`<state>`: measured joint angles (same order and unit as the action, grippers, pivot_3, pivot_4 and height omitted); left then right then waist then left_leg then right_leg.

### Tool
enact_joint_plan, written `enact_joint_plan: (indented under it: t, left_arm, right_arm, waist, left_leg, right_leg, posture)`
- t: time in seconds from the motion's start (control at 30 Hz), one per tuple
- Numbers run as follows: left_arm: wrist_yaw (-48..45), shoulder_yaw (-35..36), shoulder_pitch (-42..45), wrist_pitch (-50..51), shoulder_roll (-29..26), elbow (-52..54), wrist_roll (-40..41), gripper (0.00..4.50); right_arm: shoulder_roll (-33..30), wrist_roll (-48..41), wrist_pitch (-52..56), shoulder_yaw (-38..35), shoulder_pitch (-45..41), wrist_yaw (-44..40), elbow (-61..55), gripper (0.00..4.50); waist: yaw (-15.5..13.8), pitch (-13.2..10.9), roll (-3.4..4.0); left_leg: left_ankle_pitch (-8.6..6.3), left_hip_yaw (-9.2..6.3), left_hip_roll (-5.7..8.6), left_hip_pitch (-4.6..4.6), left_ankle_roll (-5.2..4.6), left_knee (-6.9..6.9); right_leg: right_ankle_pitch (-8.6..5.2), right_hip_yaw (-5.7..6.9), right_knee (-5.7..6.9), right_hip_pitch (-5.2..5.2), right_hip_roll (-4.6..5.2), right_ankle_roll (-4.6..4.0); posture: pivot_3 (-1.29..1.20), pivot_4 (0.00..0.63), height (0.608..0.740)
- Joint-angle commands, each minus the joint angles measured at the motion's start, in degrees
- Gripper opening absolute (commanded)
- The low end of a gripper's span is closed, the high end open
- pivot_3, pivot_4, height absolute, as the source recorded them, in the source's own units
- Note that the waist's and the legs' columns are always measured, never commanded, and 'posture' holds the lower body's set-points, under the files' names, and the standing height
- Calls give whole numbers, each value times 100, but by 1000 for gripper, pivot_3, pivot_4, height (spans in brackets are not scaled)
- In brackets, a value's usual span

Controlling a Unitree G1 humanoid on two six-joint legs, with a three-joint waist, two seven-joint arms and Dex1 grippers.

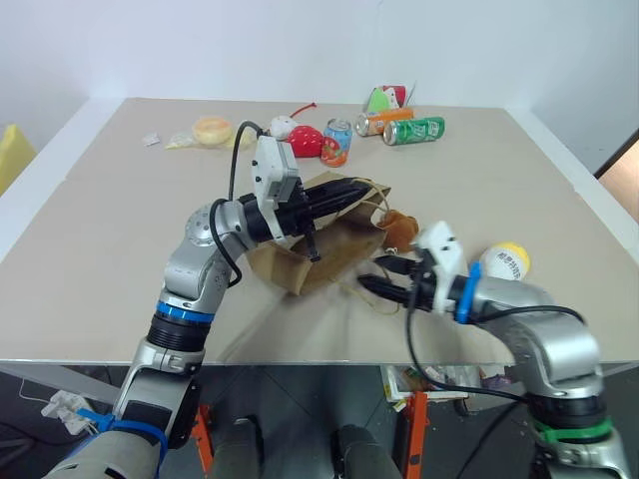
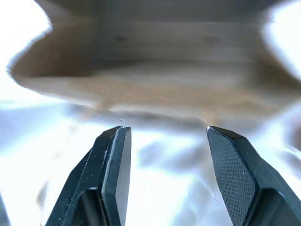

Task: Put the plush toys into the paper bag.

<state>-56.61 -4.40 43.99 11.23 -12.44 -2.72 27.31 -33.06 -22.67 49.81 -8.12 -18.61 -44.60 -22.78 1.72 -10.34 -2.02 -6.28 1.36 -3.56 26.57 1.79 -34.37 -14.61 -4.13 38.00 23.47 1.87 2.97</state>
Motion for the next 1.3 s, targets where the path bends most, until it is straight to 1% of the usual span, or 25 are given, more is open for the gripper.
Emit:
enact_joint_plan:
  t: [0.03, 0.2, 0.3, 0.37, 0.47, 0.7, 0.93, 1.13, 1.2, 1.23, 1.27, 1.3]
  left_arm:
    - [-5, 23, 82, -82, 2, 216, 37, 0]
    - [18, 21, 23, -36, -6, 354, 90, 0]
    - [34, 10, 1, -23, 7, 420, 102, 0]
    - [39, 9, -10, -27, 18, 441, 106, 0]
    - [53, 20, -32, -31, 33, 442, 111, 0]
    - [37, 21, -83, -133, 21, 434, 52, 0]
    - [7, -8, -102, -210, -2, 433, 4, 0]
    - [2, 24, -7, -244, 0, 342, 26, 0]
    - [1, 36, 21, -248, 0, 316, 31, 0]
    - [2, 44, 31, -248, -2, 306, 33, 0]
    - [2, 53, 39, -244, -6, 300, 39, 0]
    - [1, 60, 41, -240, -10, 295, 44, 0]
  right_arm:
    - [-474, -54, -227, -898, -61, 197, 219, 2826]
    - [-1140, 422, -657, -1379, -208, 726, 1193, 2826]
    - [-1443, 770, -857, -1337, -306, 1030, 1765, 2826]
    - [-1517, 839, -877, -1278, -375, 1108, 1988, 2826]
    - [-1483, 855, -814, -1165, -456, 1182, 2092, 2826]
    - [-1004, 756, -266, -1193, -677, 1739, 2559, 2826]
    - [-1017, 838, 50, -1193, -510, 1968, 2817, 2826]
    - [-1021, 1044, 96, -853, -205, 2050, 2676, 2826]
    - [-993, 1071, 60, -730, -109, 2009, 2591, 2278]
    - [-967, 1052, 49, -720, -86, 1996, 2556, 2119]
    - [-957, 1040, 28, -699, -59, 1981, 2516, 1590]
    - [-959, 1042, 9, -672, -39, 1974, 2492, 1335]
  waist:
    - [1, -1, 2]
    - [-8, -2, 3]
    - [-7, -3, 5]
    - [-5, -3, 7]
    - [-3, -4, 7]
    - [8, -4, 8]
    - [7, -7, 15]
    - [0, -7, 14]
    - [-3, -6, 14]
    - [-3, -6, 13]
    - [-3, -6, 13]
    - [-3, -6, 12]
  left_leg:
    - [0, 1, 0, -3, 0, 0]
    - [0, 3, 1, -4, -1, -3]
    - [1, 4, 1, -5, -1, -2]
    - [1, 4, 2, -5, -1, -1]
    - [1, 3, 1, -6, -2, 0]
    - [2, 2, 3, -5, -3, -4]
    - [2, 2, 7, -5, -4, -3]
    - [2, 1, 7, -6, -4, -10]
    - [2, 0, 7, -7, -4, -10]
    - [2, 0, 7, -8, -4, -11]
    - [2, 0, 7, -9, -4, -12]
    - [2, 0, 7, -9, -4, -13]
  right_leg:
    - [1, 0, 0, 0, 0, -2]
    - [1, -2, 0, -3, 1, -2]
    - [0, -2, 0, -2, 0, 0]
    - [-1, -3, 0, -1, 0, 1]
    - [-1, -4, 0, -2, -2, 6]
    - [4, -6, 0, -5, -2, 13]
    - [5, -8, 0, -6, 1, 17]
    - [5, -8, 0, -12, 1, 16]
    - [4, -7, 0, -14, 1, 14]
    - [5, -7, 0, -15, 1, 14]
    - [5, -7, 0, -16, 1, 13]
    - [5, -7, 0, -16, 1, 13]
  posture:
    - [0, 150, 740]
    - [0, 150, 740]
    - [0, 150, 740]
    - [0, 150, 740]
    - [0, 150, 740]
    - [0, 150, 740]
    - [0, 150, 740]
    - [0, 150, 740]
    - [0, 150, 740]
    - [0, 150, 740]
    - [0, 150, 740]
    - [0, 150, 740]
